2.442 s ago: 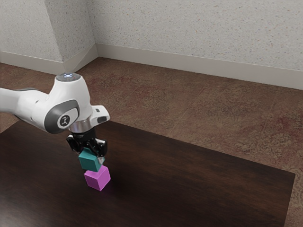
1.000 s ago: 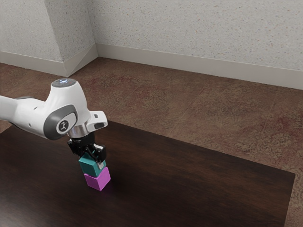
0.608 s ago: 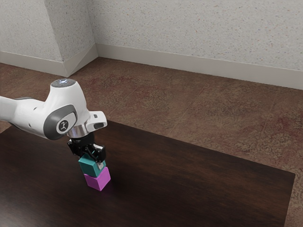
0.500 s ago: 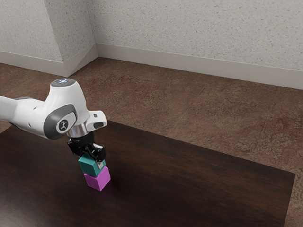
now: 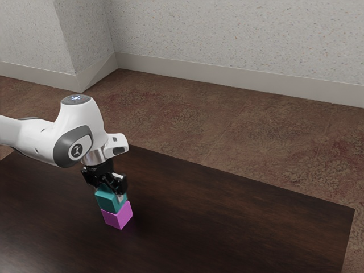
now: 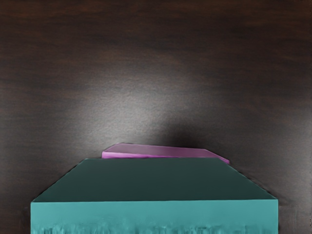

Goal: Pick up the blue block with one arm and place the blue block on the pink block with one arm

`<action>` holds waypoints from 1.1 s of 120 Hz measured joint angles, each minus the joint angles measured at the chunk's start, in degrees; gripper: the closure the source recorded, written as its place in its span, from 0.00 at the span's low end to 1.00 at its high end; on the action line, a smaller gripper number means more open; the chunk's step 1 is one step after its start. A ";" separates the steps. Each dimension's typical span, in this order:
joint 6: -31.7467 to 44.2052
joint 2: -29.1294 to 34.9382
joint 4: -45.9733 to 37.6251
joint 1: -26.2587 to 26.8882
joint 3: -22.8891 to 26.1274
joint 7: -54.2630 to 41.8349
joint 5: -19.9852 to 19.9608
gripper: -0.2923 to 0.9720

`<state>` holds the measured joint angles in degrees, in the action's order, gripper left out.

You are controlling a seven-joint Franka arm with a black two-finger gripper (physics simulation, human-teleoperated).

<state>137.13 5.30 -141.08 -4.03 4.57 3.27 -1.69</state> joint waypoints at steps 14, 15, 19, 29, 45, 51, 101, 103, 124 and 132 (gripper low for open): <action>-0.01 0.05 0.00 0.07 0.00 -0.45 -0.31 0.34; -0.01 0.06 0.00 0.07 0.00 -0.48 -0.32 0.34; -0.01 0.10 0.00 0.09 0.00 -0.59 -0.36 0.32; -0.03 2.04 0.04 0.44 0.00 -0.82 -0.15 0.29; -0.36 10.20 0.42 1.11 0.12 -1.03 0.43 0.26; -1.05 12.17 2.75 1.13 0.24 -0.59 1.00 0.26; -42.61 6.01 47.49 2.06 -2.88 42.07 4.46 0.24; -43.62 5.91 47.16 1.63 -3.03 43.59 4.65 0.24; -50.06 5.69 41.39 0.91 -3.17 57.19 5.26 0.23; -50.98 5.63 40.58 0.69 -2.83 61.41 5.03 0.23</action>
<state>86.15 10.93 -100.50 -3.34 1.74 64.69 3.33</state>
